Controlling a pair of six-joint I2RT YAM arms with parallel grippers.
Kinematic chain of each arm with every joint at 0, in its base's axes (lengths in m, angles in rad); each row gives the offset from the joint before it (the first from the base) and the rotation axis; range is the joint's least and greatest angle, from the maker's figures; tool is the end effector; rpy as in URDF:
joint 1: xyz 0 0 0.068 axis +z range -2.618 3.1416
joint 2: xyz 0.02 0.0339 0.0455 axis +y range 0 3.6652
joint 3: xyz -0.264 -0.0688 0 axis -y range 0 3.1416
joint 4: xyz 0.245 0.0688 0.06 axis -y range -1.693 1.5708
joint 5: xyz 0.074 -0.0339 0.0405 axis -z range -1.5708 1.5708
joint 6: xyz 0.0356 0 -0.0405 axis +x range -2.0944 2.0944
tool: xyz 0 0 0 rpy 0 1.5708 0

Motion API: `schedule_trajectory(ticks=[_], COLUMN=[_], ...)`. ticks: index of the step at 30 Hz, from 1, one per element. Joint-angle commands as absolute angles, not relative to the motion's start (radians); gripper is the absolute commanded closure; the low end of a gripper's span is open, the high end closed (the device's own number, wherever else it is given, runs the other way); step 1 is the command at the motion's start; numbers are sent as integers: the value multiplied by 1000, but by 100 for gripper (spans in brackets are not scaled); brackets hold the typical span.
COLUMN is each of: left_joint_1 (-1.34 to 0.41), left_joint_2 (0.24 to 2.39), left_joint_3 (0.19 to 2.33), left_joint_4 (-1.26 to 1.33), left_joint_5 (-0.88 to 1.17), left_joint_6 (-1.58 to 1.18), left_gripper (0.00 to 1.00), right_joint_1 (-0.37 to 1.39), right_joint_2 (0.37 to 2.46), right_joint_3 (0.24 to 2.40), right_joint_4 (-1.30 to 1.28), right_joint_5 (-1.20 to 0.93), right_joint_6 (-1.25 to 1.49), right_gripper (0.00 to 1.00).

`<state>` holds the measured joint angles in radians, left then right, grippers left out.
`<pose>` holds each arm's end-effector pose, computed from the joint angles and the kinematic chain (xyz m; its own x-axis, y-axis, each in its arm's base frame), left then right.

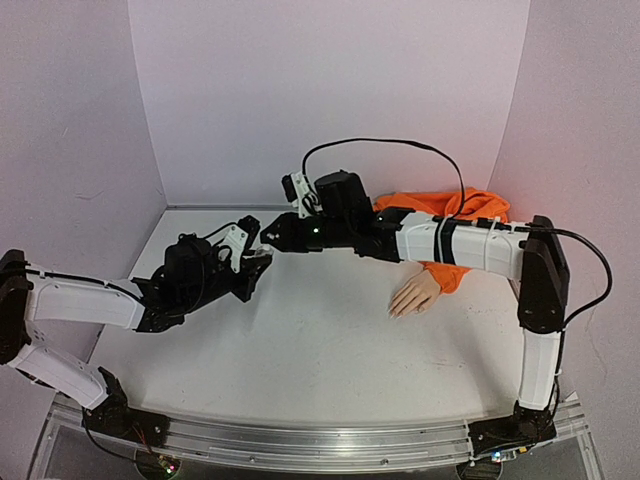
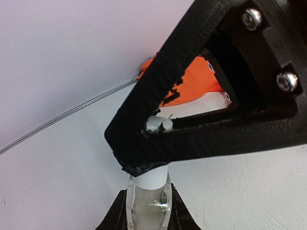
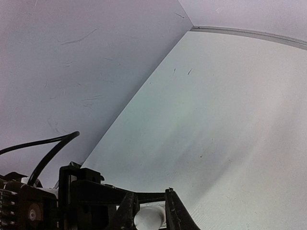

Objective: Paint the nails

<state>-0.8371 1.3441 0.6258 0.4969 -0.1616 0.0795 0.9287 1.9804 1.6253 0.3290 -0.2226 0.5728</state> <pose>0.1992 -0.2124 0.2307 -0.0967 0.2243 -0.9697 0.6376 0.7621 0.1127 0.2838 0.3926 0.3239 -0.5081 0.2032 -0.8370 -0.7590 0.3537 0.5466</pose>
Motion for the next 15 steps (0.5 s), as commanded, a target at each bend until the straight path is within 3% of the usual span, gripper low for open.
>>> schedule_trajectory(ticks=[1, 3, 7, 9, 13, 15], left_joint_1=[-844, -846, -844, -843, -805, -763], left_joint_2=[1343, 1342, 1330, 1308, 1262, 1264], left_joint_3=[670, 672, 668, 656, 651, 675], left_joint_4=[535, 535, 534, 535, 535, 535], left_joint_5=[-177, -174, -119, -42, 419, 796], left_joint_6=[87, 80, 53, 33, 35, -19], left_gripper=[100, 100, 100, 100, 100, 100], right_joint_1=[940, 940, 940, 940, 939, 939], right_joint_2=[1988, 1988, 1961, 1939, 1851, 1796], right_joint_3=[1674, 1666, 1640, 1621, 1503, 1430], right_joint_4=[351, 351, 355, 364, 410, 408], right_joint_5=[-239, -245, -257, -306, -580, -759], right_joint_6=[561, 555, 497, 425, 116, -47], right_gripper=[80, 81, 99, 100, 100, 100])
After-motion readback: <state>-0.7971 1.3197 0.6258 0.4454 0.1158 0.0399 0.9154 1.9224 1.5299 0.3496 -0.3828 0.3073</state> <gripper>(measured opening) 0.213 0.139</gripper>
